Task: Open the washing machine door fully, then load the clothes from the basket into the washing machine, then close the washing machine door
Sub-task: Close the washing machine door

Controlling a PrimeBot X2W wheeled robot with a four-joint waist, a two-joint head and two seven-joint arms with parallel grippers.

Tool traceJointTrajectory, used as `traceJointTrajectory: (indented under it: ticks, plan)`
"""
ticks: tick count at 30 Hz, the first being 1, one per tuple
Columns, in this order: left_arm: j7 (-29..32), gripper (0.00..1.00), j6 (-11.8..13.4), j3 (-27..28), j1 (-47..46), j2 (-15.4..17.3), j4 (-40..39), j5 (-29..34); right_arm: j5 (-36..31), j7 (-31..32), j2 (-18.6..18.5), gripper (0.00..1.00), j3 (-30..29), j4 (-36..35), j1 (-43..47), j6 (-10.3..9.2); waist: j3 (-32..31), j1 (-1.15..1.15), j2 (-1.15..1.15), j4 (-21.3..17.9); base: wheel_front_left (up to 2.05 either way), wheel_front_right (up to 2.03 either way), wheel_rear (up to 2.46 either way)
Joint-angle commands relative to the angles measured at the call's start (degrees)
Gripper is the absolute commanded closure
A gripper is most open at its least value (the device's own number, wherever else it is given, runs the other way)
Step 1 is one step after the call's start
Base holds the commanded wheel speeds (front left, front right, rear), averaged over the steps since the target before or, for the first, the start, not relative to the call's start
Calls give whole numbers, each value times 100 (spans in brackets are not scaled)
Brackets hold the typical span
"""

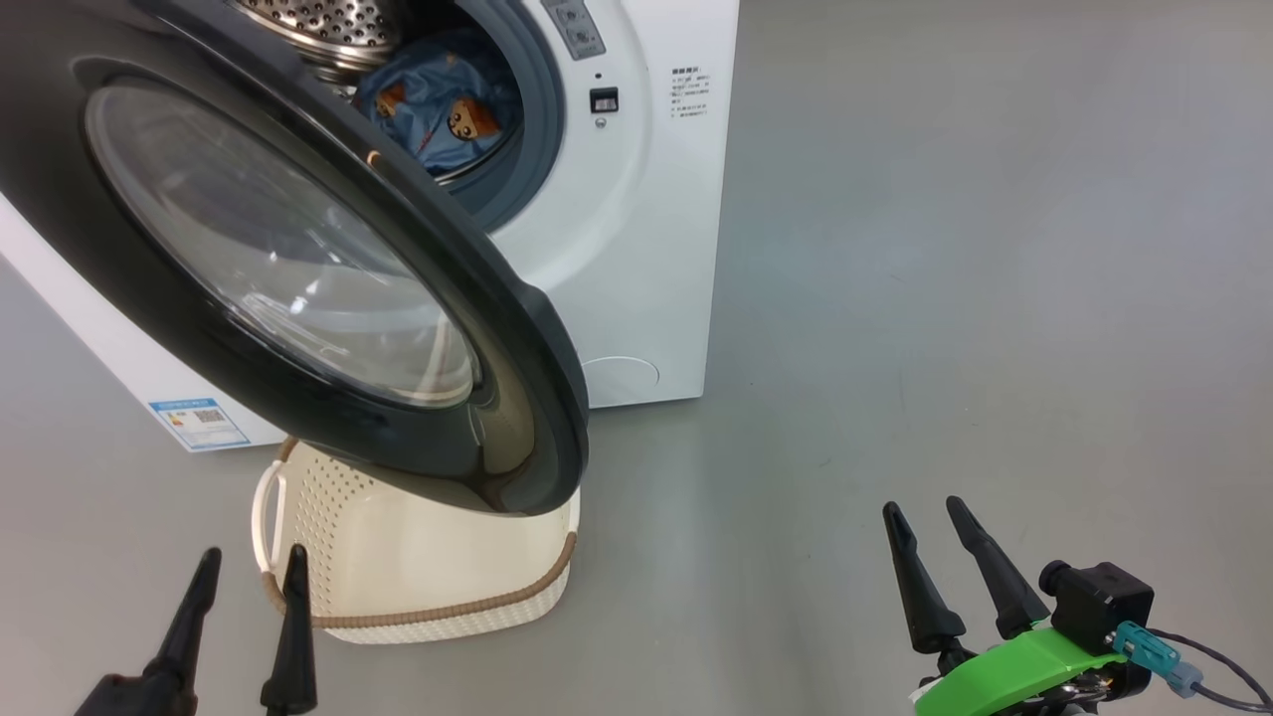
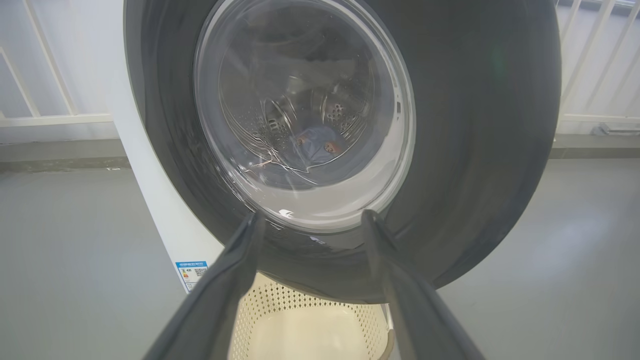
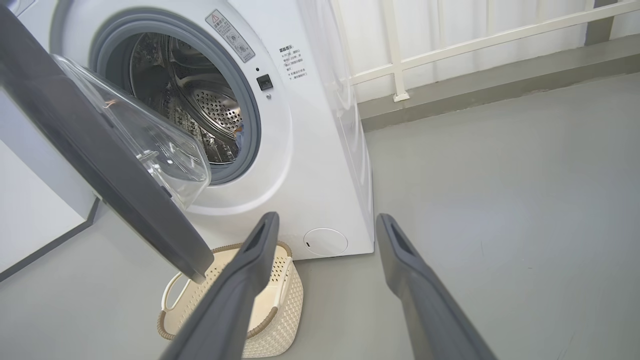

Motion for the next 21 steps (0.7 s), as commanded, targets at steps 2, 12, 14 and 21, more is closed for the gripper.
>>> traceJointTrajectory:
  ticks: [2,12,14,21]
  plan:
    - [-36,0,-15,214,-64,26,-85,92,-84,-28,23,0,147,-160,-16,9,-15,0,0,-1,0,0,0]
    - [-36,0,-15,211,16,-5,17,147,-112,-28,20,0,127,-174,14,9,-52,0,0,2,0,0,0]
    - [-36,0,-15,224,10,-16,35,156,-135,-28,15,0,122,-185,11,9,-50,0,0,0,0,0,0]
    - [-36,0,-15,178,16,-44,58,143,-257,-28,-15,0,148,-174,32,9,-86,0,0,-1,0,0,0]
